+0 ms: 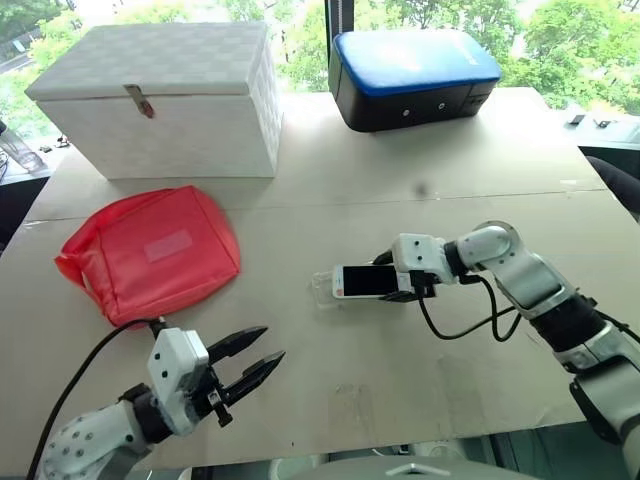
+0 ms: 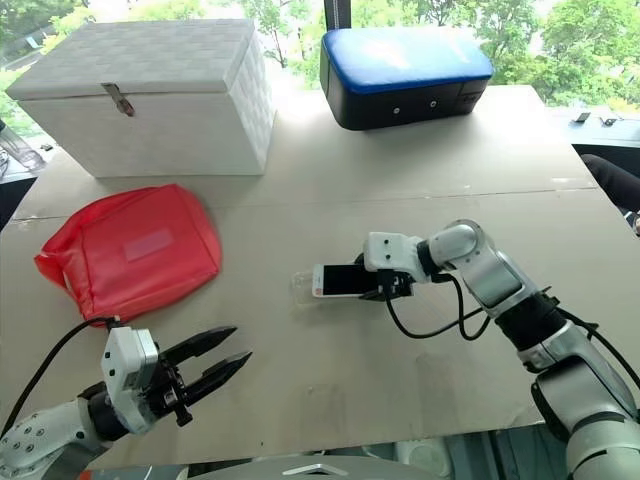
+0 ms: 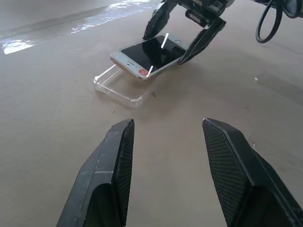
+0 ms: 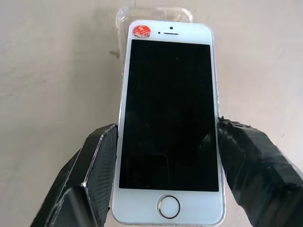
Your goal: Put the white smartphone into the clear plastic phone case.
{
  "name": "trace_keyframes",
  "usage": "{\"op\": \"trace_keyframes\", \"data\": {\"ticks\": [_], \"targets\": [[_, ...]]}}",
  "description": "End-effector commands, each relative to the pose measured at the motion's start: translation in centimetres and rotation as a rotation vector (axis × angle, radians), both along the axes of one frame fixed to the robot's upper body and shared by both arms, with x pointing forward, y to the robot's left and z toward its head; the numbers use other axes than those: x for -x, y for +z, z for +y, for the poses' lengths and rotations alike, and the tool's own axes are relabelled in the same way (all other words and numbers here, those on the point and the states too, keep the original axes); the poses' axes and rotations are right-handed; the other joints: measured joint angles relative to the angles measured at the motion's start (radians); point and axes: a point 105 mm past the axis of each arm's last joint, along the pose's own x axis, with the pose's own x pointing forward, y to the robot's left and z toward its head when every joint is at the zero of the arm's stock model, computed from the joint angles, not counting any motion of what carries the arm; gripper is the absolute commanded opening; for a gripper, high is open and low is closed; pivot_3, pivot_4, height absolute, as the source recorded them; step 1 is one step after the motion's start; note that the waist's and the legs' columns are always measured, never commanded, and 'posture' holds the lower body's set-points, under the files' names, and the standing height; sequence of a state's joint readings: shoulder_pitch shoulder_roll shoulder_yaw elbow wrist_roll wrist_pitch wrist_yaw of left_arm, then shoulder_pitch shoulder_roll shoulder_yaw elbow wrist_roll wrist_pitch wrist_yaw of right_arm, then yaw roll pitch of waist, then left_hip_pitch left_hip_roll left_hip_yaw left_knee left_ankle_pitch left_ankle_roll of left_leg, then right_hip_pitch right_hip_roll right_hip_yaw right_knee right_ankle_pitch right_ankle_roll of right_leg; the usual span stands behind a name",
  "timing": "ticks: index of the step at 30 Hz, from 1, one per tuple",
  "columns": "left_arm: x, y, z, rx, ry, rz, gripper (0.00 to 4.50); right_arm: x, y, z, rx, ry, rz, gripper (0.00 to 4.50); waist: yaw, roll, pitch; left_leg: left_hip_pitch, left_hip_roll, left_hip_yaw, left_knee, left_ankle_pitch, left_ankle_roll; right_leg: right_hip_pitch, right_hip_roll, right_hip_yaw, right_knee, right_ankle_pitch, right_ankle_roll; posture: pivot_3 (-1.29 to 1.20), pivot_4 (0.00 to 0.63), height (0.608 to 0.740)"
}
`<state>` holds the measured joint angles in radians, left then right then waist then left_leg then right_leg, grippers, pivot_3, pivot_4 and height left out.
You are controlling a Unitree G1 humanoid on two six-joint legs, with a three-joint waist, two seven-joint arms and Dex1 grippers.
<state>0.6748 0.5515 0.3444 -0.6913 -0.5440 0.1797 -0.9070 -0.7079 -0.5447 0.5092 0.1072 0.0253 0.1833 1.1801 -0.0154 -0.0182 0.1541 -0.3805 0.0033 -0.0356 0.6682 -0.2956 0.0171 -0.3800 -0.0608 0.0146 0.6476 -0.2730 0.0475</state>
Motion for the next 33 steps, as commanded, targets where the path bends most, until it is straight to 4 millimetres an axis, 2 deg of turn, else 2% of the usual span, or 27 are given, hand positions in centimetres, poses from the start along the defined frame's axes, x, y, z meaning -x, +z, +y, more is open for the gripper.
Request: {"op": "trace_keyframes", "data": {"ticks": [1,14,20,33], "targets": [[0.2,1.1,-0.6,-0.006,0.001,-0.058,2.32,0.0,0.8,0.4,0.018,0.068,-0.047,2.77,0.005,0.000,0.000,0.000,0.000,0.000,0.000,0.000,0.000,0.000,0.000,0.000,0.000,0.000,0.000,0.00,0.150,0.740],[1.1,0.9,-0.5,-0.004,0.029,-0.046,2.32,-0.3,-0.2,0.1,0.182,0.216,-0.096,2.77,0.002,0.000,0.000,0.000,-0.001,0.000,0.000,0.000,0.000,0.001,0.000,-0.002,-0.001,0.000,0.000,0.00,0.150,0.740],[1.0,0.8,-0.6,-0.003,0.038,-0.054,2.32,-0.9,-0.8,0.4,0.244,0.228,-0.091,2.77,0.000,0.000,0.000,0.001,-0.001,0.001,0.000,0.000,0.000,0.001,0.000,-0.002,-0.001,0.000,0.000,0.00,0.150,0.740],[0.8,0.9,-0.4,-0.006,0.042,-0.061,2.32,-1.0,-1.7,-0.3,0.366,0.250,-0.050,2.77,0.004,0.000,0.000,0.002,-0.001,0.001,0.000,0.000,0.000,0.001,-0.001,-0.003,-0.001,0.000,0.000,0.00,0.150,0.740]]}}
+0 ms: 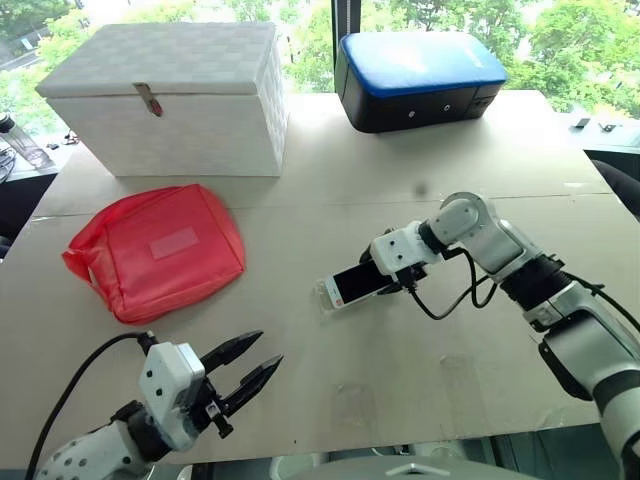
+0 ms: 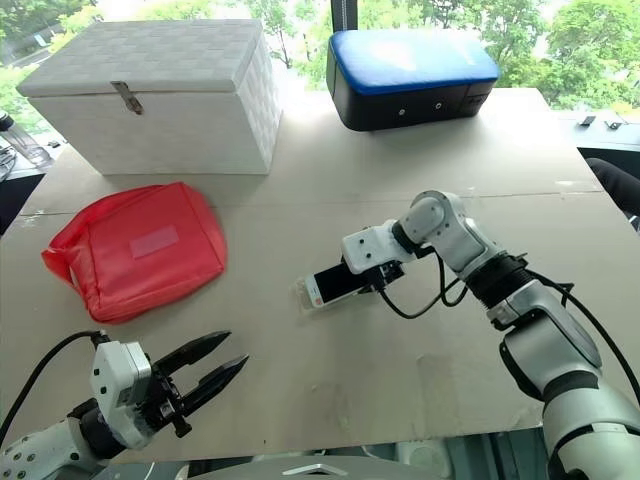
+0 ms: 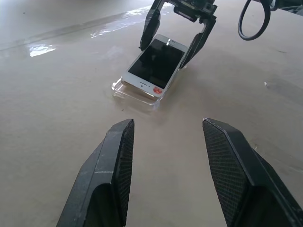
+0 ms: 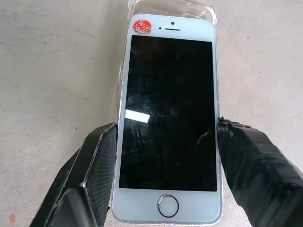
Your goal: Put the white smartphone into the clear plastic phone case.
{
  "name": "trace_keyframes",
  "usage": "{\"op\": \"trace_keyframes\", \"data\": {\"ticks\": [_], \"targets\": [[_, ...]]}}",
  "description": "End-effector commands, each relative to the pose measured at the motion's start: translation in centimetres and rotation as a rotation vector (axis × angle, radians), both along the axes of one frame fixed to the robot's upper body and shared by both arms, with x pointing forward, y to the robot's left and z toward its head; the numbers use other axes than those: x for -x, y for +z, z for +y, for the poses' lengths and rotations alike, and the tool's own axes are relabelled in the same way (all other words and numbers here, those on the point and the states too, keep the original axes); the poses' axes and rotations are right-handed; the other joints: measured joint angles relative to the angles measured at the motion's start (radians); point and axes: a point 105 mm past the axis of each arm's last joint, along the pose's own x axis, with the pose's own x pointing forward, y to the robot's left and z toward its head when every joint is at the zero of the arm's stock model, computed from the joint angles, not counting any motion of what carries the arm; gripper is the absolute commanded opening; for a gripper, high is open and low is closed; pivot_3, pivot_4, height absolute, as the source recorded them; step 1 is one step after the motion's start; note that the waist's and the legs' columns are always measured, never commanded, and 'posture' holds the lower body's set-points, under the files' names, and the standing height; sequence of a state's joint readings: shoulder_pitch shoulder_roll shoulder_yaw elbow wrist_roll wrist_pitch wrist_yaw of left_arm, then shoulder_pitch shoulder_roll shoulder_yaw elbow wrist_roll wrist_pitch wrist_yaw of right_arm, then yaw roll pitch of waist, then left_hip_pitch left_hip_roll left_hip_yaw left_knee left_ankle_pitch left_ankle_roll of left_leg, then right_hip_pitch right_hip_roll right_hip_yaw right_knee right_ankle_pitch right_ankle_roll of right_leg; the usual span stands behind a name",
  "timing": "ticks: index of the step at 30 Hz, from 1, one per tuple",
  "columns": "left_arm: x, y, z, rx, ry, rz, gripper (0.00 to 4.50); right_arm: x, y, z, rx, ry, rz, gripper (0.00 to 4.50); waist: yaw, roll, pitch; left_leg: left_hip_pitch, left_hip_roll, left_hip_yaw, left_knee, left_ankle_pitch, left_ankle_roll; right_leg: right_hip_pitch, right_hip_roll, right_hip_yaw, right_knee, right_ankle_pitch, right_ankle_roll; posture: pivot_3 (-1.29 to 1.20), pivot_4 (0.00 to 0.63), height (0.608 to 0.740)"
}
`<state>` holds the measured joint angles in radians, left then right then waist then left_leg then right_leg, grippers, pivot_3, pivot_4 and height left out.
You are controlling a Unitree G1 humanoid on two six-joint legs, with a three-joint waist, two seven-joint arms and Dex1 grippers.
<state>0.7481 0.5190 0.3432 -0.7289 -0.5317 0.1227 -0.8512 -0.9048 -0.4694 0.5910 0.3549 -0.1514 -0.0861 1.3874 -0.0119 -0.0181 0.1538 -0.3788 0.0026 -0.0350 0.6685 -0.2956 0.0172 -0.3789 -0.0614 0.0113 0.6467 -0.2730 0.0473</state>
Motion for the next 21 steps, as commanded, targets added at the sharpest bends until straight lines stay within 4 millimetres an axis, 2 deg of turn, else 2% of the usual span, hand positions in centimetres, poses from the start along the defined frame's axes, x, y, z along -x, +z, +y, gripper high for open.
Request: {"op": "trace_keyframes", "data": {"ticks": [1,8,21], "targets": [[0.0,0.6,-0.4,-0.007,-0.022,-0.033,2.32,0.0,-1.9,-1.4,0.119,-0.035,0.047,2.77,0.000,0.000,0.000,0.000,0.000,0.000,0.000,0.000,0.000,0.000,0.000,0.000,0.000,0.000,0.000,0.00,0.150,0.740],[-0.2,0.6,-0.5,-0.008,-0.027,-0.032,2.32,0.7,-2.3,-2.0,0.147,-0.051,0.074,2.77,0.003,0.000,0.000,0.000,0.000,0.000,0.000,0.000,0.000,0.000,-0.001,0.000,0.000,0.000,0.000,0.00,0.150,0.740],[-1.2,0.7,-0.3,-0.019,-0.052,-0.045,2.32,0.4,-2.7,-2.4,0.167,-0.094,0.067,2.77,0.003,0.000,0.000,0.000,-0.001,-0.001,0.000,0.000,0.000,0.000,-0.001,-0.001,0.000,0.000,0.000,0.00,0.150,0.740]]}}
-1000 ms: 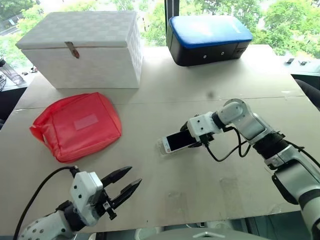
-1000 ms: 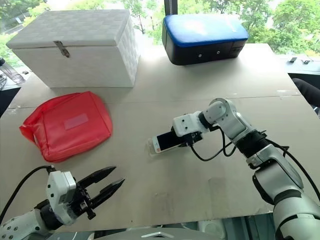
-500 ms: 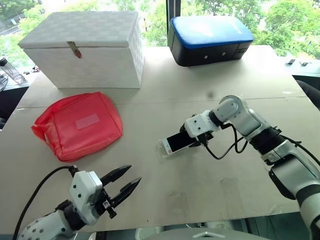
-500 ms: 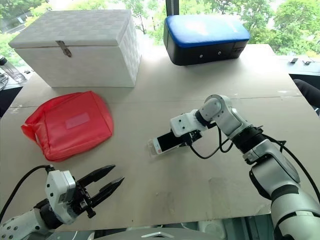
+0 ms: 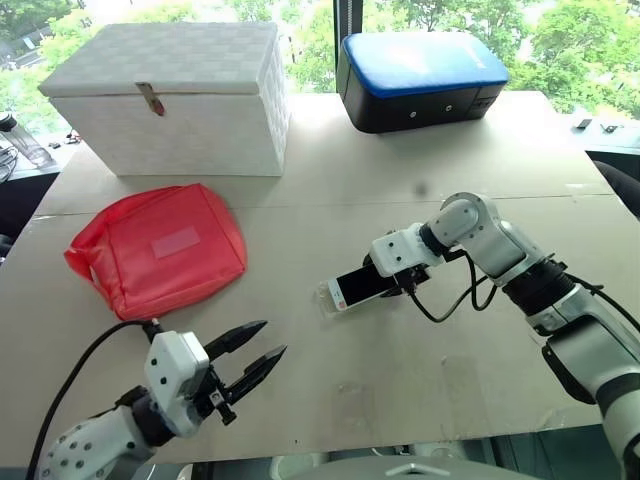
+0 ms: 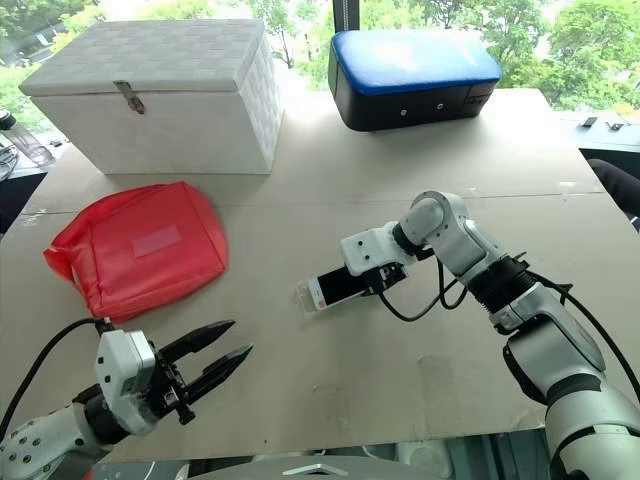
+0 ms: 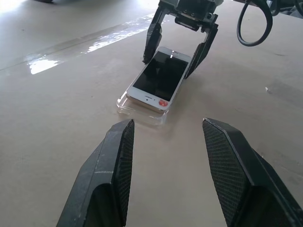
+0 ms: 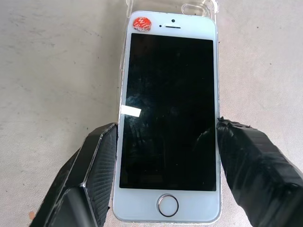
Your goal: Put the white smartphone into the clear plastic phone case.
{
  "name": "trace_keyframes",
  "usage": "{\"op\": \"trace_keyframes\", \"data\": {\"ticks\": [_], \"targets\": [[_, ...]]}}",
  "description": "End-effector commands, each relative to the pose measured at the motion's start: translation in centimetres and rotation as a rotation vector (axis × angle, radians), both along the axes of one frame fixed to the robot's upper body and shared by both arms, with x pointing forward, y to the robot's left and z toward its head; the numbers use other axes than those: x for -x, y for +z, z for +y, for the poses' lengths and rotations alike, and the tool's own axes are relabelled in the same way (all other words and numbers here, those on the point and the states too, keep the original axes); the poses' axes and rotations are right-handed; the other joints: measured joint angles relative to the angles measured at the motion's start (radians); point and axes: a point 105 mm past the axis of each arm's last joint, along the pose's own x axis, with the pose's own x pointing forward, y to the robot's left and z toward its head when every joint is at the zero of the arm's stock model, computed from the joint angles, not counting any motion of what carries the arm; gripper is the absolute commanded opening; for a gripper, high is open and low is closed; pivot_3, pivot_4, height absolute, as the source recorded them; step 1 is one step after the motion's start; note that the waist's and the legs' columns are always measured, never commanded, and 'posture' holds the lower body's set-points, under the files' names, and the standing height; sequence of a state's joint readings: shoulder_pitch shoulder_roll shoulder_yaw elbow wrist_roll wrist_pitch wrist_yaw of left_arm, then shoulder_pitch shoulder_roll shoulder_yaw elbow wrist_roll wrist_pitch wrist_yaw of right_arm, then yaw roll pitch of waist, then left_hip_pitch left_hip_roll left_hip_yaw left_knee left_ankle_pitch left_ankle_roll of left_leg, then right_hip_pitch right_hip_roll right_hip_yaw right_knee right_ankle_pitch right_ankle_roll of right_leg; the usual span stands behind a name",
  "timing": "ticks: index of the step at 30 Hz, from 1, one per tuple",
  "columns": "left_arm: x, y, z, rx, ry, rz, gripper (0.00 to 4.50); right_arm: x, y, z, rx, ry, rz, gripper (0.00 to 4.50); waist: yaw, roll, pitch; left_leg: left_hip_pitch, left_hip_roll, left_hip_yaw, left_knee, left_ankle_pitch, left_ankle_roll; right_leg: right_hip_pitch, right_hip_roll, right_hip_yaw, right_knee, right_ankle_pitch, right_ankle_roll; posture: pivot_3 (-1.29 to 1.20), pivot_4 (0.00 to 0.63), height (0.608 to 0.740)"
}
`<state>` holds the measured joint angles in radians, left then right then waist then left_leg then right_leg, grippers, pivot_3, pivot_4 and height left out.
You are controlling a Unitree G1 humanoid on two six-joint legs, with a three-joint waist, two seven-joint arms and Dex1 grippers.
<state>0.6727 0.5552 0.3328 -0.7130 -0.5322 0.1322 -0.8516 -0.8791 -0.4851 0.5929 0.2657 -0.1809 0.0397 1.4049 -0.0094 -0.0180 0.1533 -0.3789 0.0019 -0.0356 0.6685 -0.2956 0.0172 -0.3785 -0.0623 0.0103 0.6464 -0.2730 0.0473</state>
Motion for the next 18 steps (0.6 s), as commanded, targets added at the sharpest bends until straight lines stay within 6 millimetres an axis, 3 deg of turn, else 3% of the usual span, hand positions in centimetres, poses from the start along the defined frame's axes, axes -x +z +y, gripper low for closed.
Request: {"op": "trace_keyframes", "data": {"ticks": [1,18], "targets": [[-0.14,0.17,-0.08,-0.001,-0.014,-0.007,2.32,-0.20,-2.53,-2.06,0.137,-0.031,0.036,2.77,0.000,0.000,0.000,0.000,0.000,0.000,0.000,0.000,0.000,0.000,0.000,0.000,0.000,0.000,0.000,0.00,0.150,0.740],[0.37,0.24,-0.09,-0.004,0.019,-0.012,2.32,-1.14,-3.06,-1.26,0.210,-0.008,0.078,2.77,-0.002,0.000,-0.006,0.005,0.000,0.000,0.000,0.000,0.000,0.003,0.001,0.001,0.003,-0.001,-0.004,0.00,0.150,0.740]]}}
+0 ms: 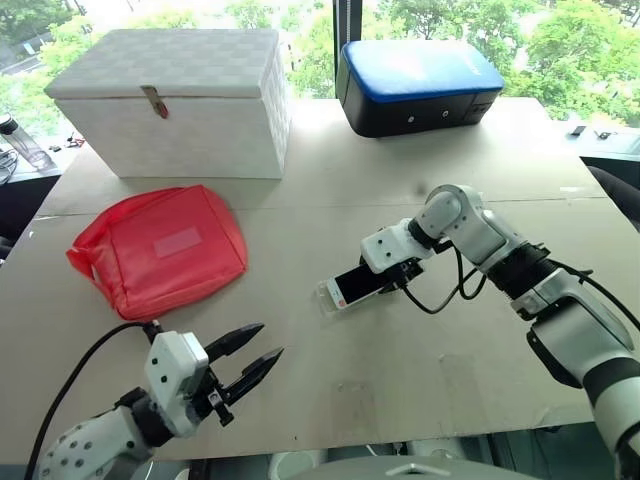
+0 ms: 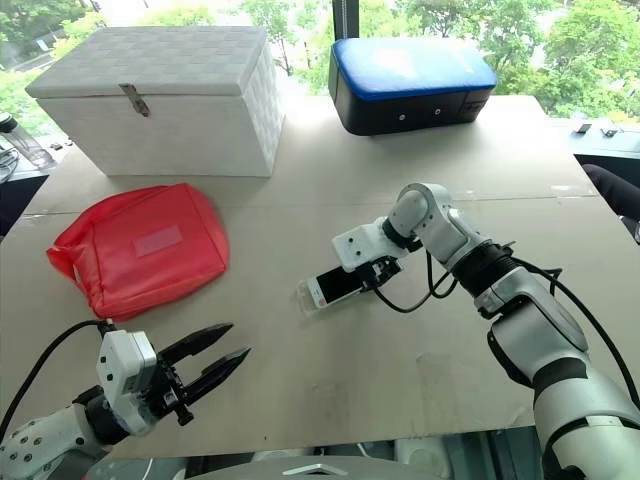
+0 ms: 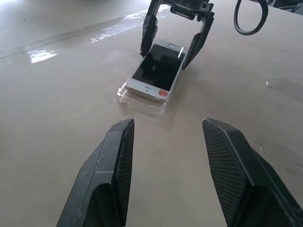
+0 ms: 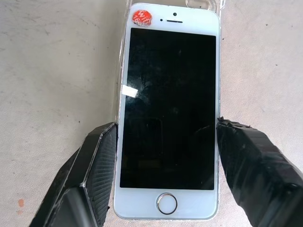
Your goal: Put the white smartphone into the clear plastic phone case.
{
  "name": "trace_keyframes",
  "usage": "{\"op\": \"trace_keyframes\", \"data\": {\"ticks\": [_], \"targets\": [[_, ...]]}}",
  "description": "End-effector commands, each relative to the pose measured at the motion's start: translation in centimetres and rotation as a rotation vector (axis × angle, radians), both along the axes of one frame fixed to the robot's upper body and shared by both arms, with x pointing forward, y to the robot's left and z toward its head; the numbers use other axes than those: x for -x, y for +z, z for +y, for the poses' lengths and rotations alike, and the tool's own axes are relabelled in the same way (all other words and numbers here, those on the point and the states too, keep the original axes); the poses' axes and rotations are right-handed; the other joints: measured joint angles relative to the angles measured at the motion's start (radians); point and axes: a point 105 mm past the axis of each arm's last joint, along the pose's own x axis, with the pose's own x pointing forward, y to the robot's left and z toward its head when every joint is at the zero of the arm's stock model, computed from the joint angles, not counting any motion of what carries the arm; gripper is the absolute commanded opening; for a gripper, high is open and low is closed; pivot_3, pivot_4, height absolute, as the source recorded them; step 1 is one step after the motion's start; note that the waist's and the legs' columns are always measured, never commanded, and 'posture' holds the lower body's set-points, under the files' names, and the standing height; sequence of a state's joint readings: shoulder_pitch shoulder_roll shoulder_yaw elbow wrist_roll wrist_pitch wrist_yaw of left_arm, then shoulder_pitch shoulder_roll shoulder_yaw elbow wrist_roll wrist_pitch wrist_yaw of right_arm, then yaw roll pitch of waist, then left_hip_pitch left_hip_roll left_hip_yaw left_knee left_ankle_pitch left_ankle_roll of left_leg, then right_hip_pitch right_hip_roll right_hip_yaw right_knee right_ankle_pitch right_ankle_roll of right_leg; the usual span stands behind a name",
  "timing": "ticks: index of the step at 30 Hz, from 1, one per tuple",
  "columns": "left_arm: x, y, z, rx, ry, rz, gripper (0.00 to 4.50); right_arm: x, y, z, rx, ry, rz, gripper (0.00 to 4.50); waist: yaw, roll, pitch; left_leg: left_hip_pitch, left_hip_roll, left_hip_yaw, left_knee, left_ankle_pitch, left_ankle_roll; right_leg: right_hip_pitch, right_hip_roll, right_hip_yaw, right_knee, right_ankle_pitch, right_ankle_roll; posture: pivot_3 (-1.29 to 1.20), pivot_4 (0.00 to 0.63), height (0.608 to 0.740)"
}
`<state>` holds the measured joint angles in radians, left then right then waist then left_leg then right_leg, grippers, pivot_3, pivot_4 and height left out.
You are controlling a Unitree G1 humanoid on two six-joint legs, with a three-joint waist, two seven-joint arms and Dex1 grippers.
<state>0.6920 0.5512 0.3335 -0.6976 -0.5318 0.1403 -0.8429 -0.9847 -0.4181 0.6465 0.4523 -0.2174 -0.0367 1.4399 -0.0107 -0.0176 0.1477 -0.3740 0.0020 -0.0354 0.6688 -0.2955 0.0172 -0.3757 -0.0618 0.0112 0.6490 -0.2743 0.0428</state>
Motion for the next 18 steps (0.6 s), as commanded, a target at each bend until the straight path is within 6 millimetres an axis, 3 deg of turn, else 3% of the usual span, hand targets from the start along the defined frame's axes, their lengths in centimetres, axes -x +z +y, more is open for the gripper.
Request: {"op": "trace_keyframes", "data": {"ticks": [1,3,4,10,16,18], "targets": [[0.2,0.9,-0.5,-0.007,-0.008,-0.048,2.32,-0.2,-2.5,-1.8,0.107,-0.060,0.051,3.27,-0.001,0.000,0.000,0.000,0.000,0.000,0.000,0.000,0.000,0.000,0.000,0.000,0.000,0.000,0.000,0.00,0.150,0.740],[0.2,0.9,-0.6,-0.004,-0.006,-0.050,2.32,-0.4,-2.1,-1.5,0.077,-0.068,0.036,4.23,-0.002,0.001,0.000,0.000,0.000,0.000,0.000,0.000,0.000,0.000,0.000,0.000,0.000,0.000,0.000,0.00,0.150,0.740],[0.2,0.8,-0.7,-0.003,-0.005,-0.050,2.32,-0.6,-1.8,-1.2,0.051,-0.080,0.032,4.38,-0.002,0.001,0.001,0.000,0.000,0.000,0.000,0.000,0.000,0.000,0.000,0.000,0.000,0.000,0.000,0.00,0.150,0.740],[0.1,0.7,-0.7,-0.001,-0.006,-0.053,2.32,-0.6,0.8,-1.3,-0.041,-0.101,0.012,4.38,-0.002,0.001,0.001,-0.002,0.000,0.000,-0.001,0.000,0.000,-0.003,0.000,0.001,0.000,0.000,0.000,0.00,0.150,0.740],[-0.5,0.7,-0.9,0.008,-0.023,-0.050,2.32,0.8,3.9,-1.6,-0.174,-0.147,0.055,4.38,-0.003,0.004,0.004,-0.006,0.000,-0.001,-0.001,0.000,0.000,-0.004,-0.001,0.001,-0.002,0.002,0.003,0.00,0.150,0.740],[-0.8,0.7,-1.0,0.013,-0.029,-0.051,2.32,1.0,4.6,-1.6,-0.237,-0.196,0.069,3.84,-0.005,0.004,0.005,-0.008,0.001,-0.002,-0.004,0.000,0.000,-0.006,0.000,0.002,-0.004,0.002,0.003,0.00,0.150,0.740]]}}
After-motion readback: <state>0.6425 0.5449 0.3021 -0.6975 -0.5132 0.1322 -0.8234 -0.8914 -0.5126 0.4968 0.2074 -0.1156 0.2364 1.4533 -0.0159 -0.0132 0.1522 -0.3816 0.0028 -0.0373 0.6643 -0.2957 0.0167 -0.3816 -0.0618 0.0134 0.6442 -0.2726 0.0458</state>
